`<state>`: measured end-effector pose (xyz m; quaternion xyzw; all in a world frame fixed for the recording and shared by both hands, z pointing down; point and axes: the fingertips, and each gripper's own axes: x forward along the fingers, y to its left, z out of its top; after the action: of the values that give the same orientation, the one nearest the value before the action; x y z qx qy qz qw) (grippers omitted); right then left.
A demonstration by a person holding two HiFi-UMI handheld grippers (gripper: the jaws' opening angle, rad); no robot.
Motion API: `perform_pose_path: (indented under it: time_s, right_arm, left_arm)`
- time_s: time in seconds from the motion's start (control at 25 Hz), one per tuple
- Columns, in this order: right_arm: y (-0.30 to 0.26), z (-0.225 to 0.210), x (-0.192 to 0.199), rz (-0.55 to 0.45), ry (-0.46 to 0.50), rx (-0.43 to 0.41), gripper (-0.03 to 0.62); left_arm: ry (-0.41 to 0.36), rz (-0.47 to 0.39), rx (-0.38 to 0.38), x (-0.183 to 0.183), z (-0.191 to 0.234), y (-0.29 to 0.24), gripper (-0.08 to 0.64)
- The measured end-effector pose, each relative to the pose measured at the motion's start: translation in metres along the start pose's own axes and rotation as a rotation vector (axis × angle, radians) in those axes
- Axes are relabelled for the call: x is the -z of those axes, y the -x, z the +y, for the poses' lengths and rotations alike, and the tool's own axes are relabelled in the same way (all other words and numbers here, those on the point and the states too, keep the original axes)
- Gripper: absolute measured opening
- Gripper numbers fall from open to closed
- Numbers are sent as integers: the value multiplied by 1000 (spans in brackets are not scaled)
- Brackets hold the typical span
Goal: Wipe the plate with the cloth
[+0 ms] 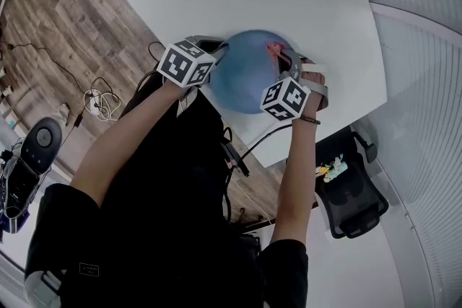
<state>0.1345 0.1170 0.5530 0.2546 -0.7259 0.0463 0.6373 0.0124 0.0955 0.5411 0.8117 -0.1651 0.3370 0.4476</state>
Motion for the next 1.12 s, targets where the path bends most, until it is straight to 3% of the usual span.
perform_pose_path:
  time_s: [0.2,0.56,0.84,1.12]
  right_arm:
    - [-4,-5,1,24,-21,31,12]
    - [7,-12,-4,-32,-187,108,15]
    - [69,-31,-23,-232,-491,219,15]
    - [162,-61,-26,-563,-960,352,15]
  left_arm:
    - [21,-6,-7,-6,3,-3,20]
    - [34,-13,-15,-15,4,-6,85]
    - [27,-33,-8,-26,-1,2,150]
    - [-15,-99,12,-46,-13,34,132]
